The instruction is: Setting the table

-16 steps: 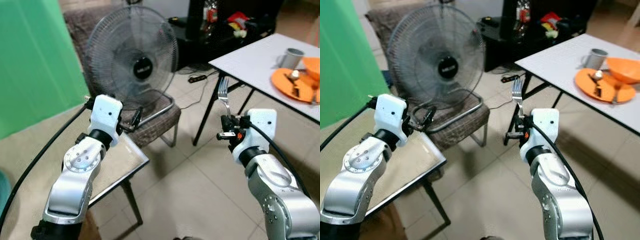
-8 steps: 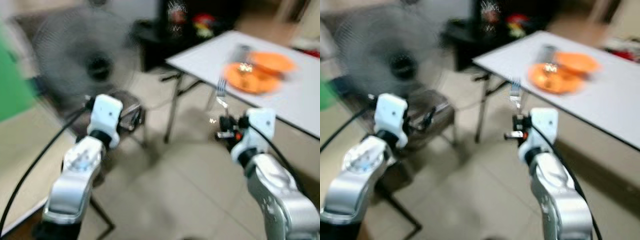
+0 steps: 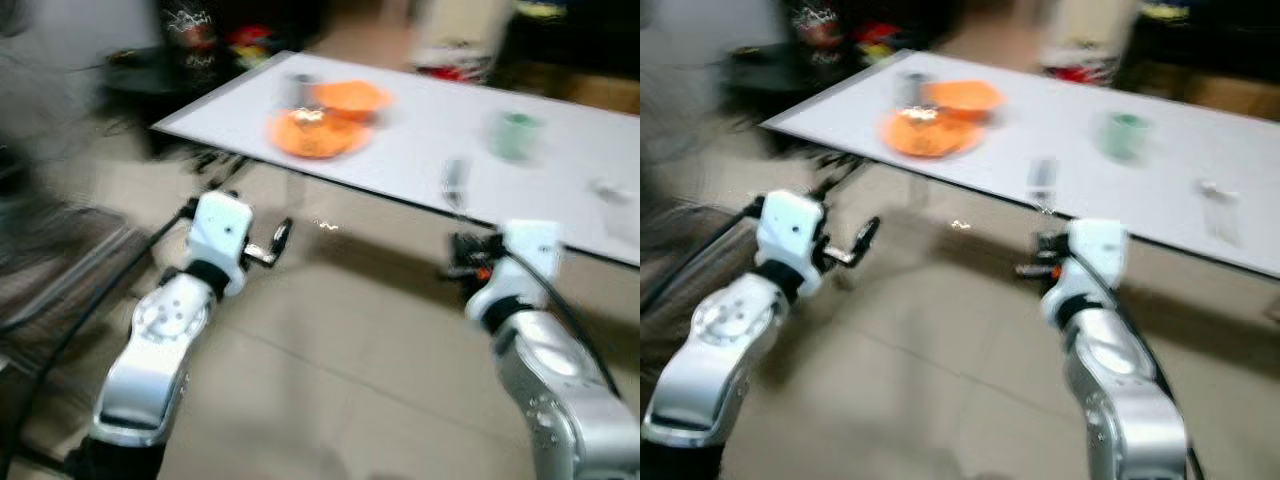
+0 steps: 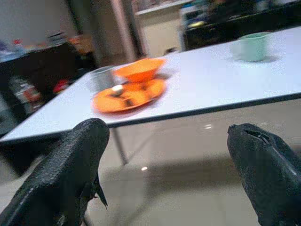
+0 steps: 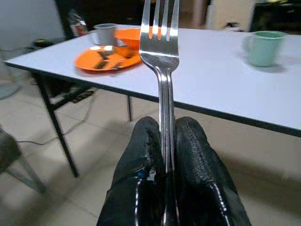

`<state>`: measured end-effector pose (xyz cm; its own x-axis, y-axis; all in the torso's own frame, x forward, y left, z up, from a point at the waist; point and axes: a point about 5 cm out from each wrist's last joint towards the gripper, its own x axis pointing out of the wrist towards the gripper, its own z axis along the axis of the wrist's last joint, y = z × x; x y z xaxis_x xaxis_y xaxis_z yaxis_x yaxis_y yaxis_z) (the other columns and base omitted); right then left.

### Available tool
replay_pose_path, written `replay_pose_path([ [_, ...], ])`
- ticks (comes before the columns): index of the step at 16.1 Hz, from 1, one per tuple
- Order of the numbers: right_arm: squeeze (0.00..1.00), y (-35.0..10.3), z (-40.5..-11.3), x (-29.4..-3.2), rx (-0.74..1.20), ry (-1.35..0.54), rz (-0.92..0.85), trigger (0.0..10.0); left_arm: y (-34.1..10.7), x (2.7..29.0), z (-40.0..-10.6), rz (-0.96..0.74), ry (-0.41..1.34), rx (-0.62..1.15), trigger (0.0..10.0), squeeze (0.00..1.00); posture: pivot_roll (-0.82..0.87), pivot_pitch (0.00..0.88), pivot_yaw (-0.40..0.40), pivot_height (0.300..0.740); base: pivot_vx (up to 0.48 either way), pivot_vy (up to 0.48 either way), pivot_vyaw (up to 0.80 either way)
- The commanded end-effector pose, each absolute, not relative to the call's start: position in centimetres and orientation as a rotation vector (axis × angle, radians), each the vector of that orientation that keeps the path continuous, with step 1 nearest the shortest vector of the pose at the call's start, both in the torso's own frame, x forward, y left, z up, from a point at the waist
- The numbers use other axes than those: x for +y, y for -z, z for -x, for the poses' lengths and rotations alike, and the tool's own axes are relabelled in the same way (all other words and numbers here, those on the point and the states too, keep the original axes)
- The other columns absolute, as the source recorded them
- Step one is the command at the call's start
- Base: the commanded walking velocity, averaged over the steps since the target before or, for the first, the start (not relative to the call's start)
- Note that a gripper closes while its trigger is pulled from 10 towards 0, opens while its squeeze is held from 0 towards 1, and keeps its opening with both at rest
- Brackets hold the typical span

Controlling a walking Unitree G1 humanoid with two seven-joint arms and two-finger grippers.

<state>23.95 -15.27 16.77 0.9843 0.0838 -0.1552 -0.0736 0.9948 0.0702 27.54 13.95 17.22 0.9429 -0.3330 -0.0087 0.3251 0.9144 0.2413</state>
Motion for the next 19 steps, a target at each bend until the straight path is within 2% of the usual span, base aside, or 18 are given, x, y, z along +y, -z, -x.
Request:
replay_pose_path([
  [1,0.0,-17.2,-24.0,-15.5,0.146,-0.063,-0.055,10.0,-17.5,13.9,-27.7,-0.245,0.339,-0.039,10.0,0.0,0.05,0.0,0.027,0.74,0.0,0.0,0.0],
  [5,0.0,-16.7,-24.3,-16.0,0.159,-0.015,0.039,10.0,-17.3,13.7,-27.7,-0.203,0.367,-0.028,10.0,0.0,0.04,0.0,0.031,0.74,0.0,0.0,0.0],
  [8,0.0,-16.8,-24.4,-16.1,0.153,-0.024,0.016,10.0,-17.2,13.7,-27.8,-0.201,0.368,-0.027,10.0,0.0,0.04,0.0,0.028,0.74,0.084,0.0,0.0],
  [16,0.0,-17.1,-24.9,-15.8,0.143,-0.034,-0.022,10.0,-16.8,14.2,-27.8,-0.218,0.377,-0.012,10.0,0.0,0.03,0.0,0.028,0.74,0.322,0.0,-0.76],
  [19,0.0,-17.1,-25.0,-15.8,0.145,-0.045,-0.014,10.0,-16.7,14.4,-27.8,-0.221,0.367,-0.009,10.0,0.0,0.03,0.0,0.026,0.74,0.322,0.0,-0.34],
])
